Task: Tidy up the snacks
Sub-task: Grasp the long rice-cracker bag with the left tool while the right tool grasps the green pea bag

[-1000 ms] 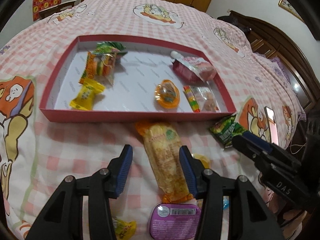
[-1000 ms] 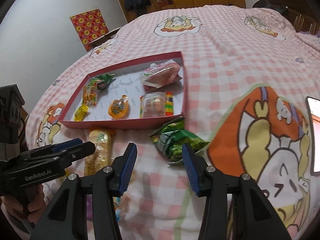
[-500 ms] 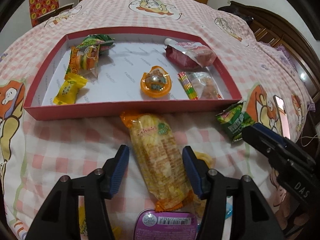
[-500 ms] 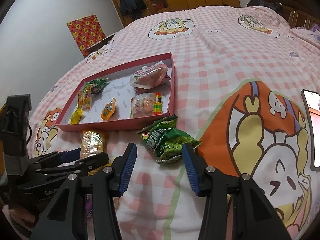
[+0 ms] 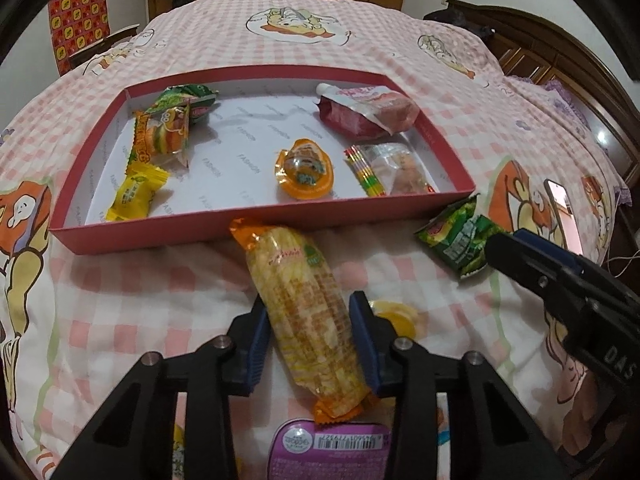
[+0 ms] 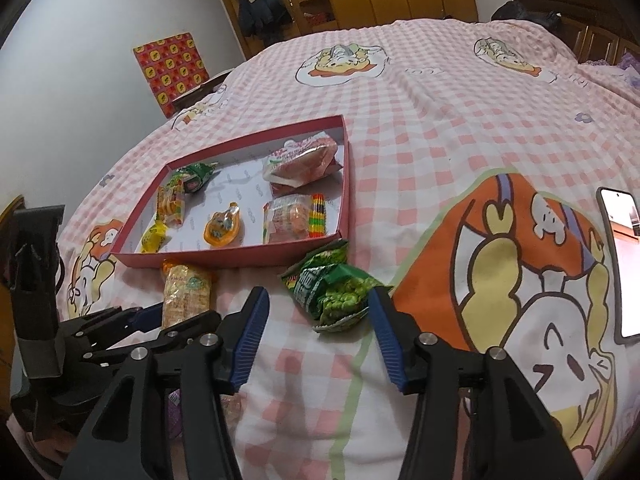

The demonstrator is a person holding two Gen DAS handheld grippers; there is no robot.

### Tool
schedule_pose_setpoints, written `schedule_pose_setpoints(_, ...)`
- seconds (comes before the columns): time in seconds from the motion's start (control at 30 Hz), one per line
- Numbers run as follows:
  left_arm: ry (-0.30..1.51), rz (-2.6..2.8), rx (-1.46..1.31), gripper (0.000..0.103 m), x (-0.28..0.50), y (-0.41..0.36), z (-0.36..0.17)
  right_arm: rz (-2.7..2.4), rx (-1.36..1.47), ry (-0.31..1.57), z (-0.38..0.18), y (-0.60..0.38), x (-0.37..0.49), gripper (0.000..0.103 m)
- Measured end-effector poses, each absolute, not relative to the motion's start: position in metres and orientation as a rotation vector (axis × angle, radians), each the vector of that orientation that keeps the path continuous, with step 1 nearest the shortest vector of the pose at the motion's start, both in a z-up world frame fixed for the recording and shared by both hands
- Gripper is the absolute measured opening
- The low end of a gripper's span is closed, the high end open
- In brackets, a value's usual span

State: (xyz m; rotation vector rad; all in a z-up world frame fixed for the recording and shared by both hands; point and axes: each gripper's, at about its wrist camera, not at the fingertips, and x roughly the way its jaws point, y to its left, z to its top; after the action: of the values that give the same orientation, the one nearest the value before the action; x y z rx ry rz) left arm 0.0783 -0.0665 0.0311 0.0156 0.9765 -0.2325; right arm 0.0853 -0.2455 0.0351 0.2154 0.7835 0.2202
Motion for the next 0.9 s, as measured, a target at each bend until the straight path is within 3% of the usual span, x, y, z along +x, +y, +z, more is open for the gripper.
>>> schedule_pose_setpoints(0.27,0.954,-0.229,-0.037,0.036,0.072,-0.046,0.044,0.167,0.164,0.817,0.025,-0.246,0.100,0.059)
schedule_pose_setpoints(0.47,0.955,-0.228,-0.066,0.036,0.073,-0.036,0.046,0.191,0.135,0.860,0.010,-0.239,0.113,0.071)
schedule_pose_setpoints(0.63,0.953,-0.234,-0.071,0.036,0.072,-0.033,0.046,0.197,0.144,0.849,0.010,-0.235,0.109,0.071)
schedule_pose_setpoints(0.8,0.949,-0.233,-0.062,0.036,0.071,-0.034,0.046,0.201,0.169,0.843,0.009,-0.236,0.107,0.055)
schedule_pose_setpoints(0.9,0.944,-0.231,-0.054,0.036,0.070,-0.035,0.046,0.194,0.173,0.837,0.009,-0.236,0.106,0.052)
